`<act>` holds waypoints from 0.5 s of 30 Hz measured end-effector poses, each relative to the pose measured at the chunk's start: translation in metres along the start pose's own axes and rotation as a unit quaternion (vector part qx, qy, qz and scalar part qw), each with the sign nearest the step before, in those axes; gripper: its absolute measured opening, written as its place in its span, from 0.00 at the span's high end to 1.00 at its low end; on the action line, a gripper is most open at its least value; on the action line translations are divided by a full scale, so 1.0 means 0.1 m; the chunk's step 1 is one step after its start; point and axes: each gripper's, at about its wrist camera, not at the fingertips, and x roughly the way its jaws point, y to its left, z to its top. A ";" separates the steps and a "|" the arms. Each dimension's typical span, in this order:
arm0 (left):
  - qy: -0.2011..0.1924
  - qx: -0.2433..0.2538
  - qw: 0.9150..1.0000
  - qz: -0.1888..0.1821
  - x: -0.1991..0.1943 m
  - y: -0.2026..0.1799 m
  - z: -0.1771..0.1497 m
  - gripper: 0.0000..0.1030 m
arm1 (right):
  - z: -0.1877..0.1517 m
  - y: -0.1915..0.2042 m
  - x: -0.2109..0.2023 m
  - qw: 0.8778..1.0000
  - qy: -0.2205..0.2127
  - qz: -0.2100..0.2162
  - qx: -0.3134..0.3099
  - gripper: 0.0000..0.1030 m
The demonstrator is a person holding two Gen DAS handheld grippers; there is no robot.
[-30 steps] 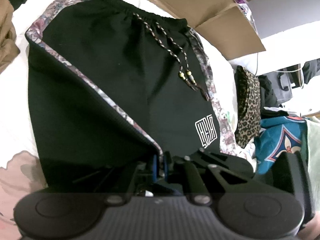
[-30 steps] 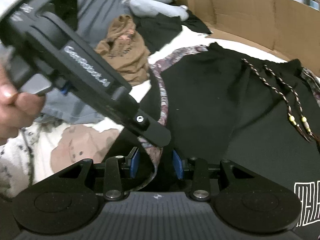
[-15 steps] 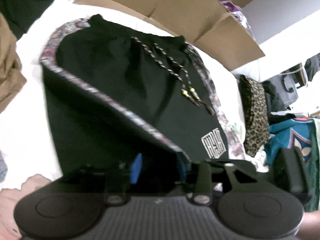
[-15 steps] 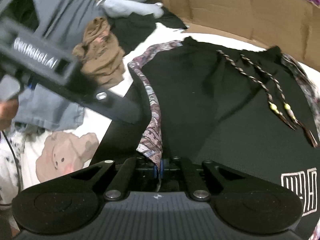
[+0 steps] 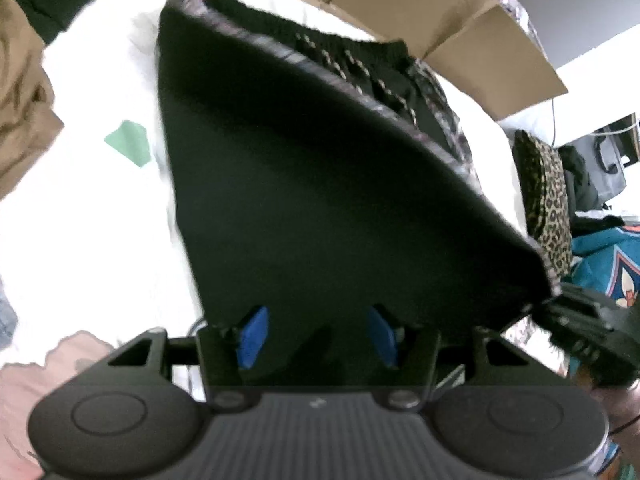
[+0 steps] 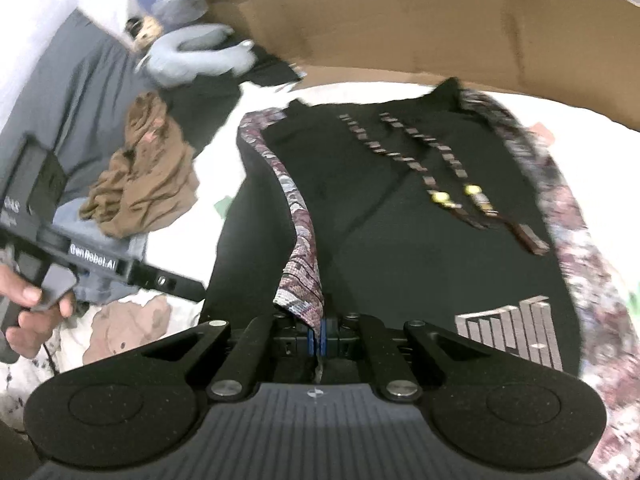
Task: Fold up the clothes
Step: 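Lift the trimmed side edge with both grippers and fold it over the shorts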
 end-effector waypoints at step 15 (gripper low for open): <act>0.053 0.069 0.996 0.000 0.40 -0.37 -0.12 0.36 | -0.29 -0.81 -0.69 0.991 -0.042 -0.075 0.103 0.99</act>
